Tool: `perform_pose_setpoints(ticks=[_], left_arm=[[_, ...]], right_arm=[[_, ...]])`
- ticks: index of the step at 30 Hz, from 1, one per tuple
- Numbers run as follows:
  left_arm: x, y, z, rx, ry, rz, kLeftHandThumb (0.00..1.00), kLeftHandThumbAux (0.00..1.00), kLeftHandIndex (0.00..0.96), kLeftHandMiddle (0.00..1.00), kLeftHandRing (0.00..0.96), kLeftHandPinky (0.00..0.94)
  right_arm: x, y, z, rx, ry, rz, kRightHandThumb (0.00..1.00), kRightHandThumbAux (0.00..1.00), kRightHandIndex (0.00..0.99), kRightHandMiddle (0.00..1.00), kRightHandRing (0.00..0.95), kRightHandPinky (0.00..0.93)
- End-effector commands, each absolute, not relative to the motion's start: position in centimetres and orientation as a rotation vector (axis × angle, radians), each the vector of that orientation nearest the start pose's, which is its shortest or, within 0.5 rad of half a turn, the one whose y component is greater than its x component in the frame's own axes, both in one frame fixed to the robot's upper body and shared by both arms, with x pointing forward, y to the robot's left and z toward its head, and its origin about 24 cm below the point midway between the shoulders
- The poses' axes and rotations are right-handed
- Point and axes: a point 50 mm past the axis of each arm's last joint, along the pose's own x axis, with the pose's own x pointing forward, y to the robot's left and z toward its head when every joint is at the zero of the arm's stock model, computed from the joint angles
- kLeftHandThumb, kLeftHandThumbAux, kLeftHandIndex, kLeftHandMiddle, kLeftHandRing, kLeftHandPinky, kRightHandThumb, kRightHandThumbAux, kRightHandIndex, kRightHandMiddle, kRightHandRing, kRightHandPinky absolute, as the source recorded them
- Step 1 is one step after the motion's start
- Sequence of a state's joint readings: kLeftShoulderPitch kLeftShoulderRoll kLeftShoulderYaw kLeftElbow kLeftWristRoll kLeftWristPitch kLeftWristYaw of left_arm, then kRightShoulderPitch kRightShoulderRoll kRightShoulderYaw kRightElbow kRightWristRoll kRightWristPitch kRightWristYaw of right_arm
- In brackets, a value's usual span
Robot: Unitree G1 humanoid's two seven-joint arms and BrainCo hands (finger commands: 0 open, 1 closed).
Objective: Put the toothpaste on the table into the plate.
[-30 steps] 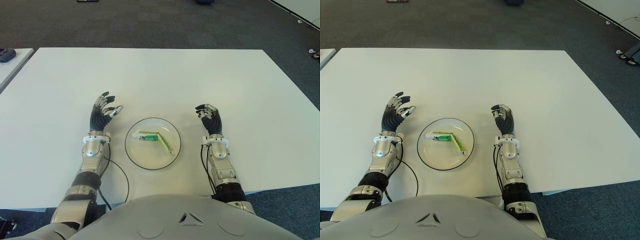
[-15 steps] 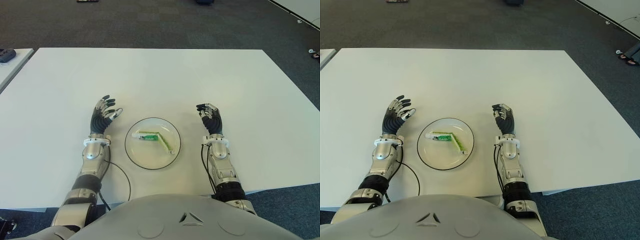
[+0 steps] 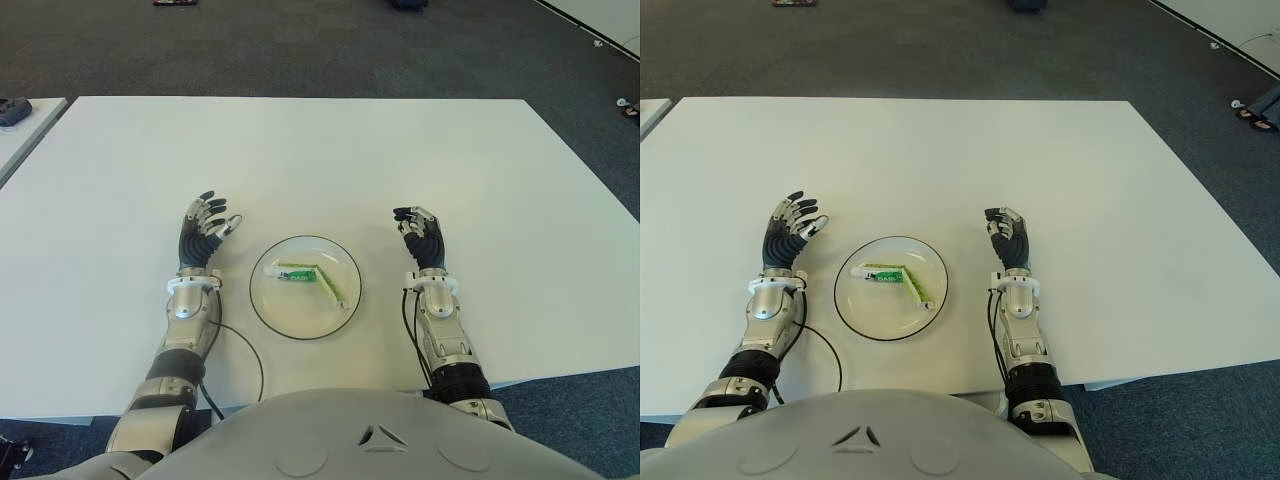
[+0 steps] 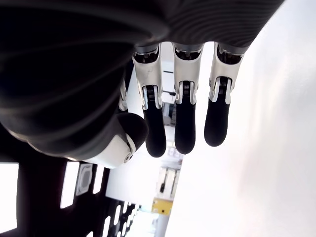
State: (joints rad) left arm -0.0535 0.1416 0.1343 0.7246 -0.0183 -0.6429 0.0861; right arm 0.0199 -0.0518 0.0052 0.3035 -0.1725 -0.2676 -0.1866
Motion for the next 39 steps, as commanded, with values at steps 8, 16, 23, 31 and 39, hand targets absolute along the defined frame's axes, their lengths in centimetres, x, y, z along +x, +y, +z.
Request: perform_pose_setpoints(ticks=[8, 16, 23, 31, 39], left_arm=[[21.3, 21.1, -4.9, 0.129, 0.063, 0.226, 0.035, 0.664, 0.182, 0.282, 0.28, 0.296], [21.3, 20.6, -5.0, 0.141, 0.071, 0.223, 0.011, 0.705, 0.207, 0.308, 0.31, 0.341], [21.2, 20.2, -5.1, 0.145, 0.08, 0.216, 0.0, 0.736, 0.225, 0.318, 0.312, 0.316], [21.2, 20.0, -5.1, 0.141, 0.096, 0.209, 0.0, 0.797, 0.229, 0.313, 0.294, 0.275], [21.0, 19.8, -5.1, 0.139, 0.093, 0.197, 0.0, 0.835, 0.239, 0.309, 0.277, 0.217]], right_arm=[[23.9, -16.5, -0.5, -0.238, 0.032, -0.134, 0.708, 0.737, 0.422, 0.392, 0.347, 0.36], [23.8, -16.5, -0.5, -0.258, 0.041, -0.133, 0.706, 0.736, 0.42, 0.404, 0.357, 0.381], [23.7, -16.6, -0.5, -0.262, 0.04, -0.128, 0.707, 0.736, 0.419, 0.425, 0.387, 0.437], [23.6, -16.6, -0.6, -0.265, 0.052, -0.123, 0.709, 0.736, 0.42, 0.437, 0.404, 0.435], [23.5, -16.7, -1.0, -0.273, 0.09, -0.122, 0.71, 0.735, 0.42, 0.433, 0.401, 0.404]])
